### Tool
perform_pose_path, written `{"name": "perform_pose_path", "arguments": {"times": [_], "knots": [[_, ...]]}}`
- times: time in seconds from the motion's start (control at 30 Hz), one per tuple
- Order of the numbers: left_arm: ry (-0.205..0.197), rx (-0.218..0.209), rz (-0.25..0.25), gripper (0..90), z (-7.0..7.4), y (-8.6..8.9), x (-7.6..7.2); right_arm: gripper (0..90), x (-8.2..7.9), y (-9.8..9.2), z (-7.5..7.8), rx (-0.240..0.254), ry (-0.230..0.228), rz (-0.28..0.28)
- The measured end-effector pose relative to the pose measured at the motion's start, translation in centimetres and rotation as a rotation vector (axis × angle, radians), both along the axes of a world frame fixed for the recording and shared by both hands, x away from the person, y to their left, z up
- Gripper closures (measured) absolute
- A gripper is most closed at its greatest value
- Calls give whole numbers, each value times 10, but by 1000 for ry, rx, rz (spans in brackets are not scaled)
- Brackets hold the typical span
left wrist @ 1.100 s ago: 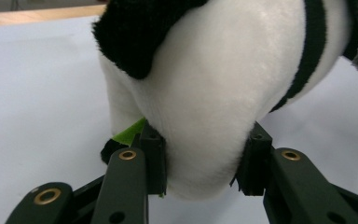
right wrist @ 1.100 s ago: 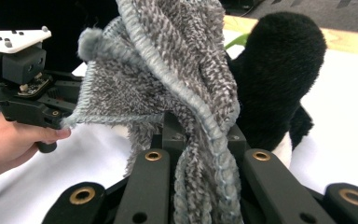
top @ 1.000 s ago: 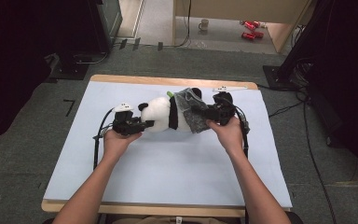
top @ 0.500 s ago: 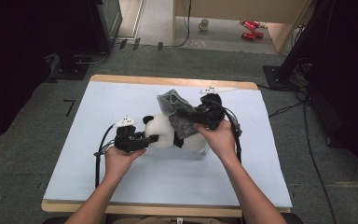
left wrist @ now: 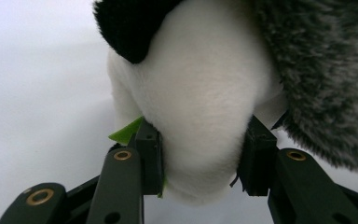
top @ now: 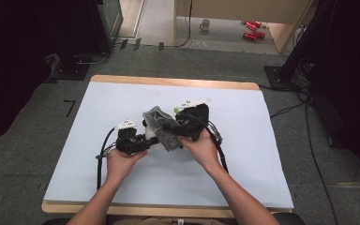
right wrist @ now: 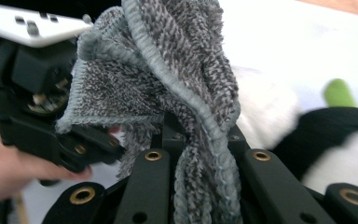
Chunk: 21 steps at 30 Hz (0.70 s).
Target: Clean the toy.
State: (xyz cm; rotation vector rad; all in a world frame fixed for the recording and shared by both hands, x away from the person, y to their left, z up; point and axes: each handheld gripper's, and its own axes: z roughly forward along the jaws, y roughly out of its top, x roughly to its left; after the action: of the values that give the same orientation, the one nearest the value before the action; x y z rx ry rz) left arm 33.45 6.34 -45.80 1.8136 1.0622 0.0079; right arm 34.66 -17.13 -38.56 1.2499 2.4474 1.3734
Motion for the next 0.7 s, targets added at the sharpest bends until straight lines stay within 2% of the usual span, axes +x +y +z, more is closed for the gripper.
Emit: {"name": "perform_pose_path", "arguments": {"times": [0.07,0.2,0.37,0.47,0.7], "knots": [[-3,4,1,596,-1,0,1,789,0,-6,-1,-32,-16,-12],[-7,6,0,591,0,0,3,791,5,-22,-1,-20,15,-43],[4,25,-13,593,3,0,8,793,9,-32,1,-17,16,-51],[8,20,-13,593,3,1,9,796,11,-40,4,-15,13,-59],[32,0,-12,592,2,4,15,797,17,-66,9,36,17,-114]]}}
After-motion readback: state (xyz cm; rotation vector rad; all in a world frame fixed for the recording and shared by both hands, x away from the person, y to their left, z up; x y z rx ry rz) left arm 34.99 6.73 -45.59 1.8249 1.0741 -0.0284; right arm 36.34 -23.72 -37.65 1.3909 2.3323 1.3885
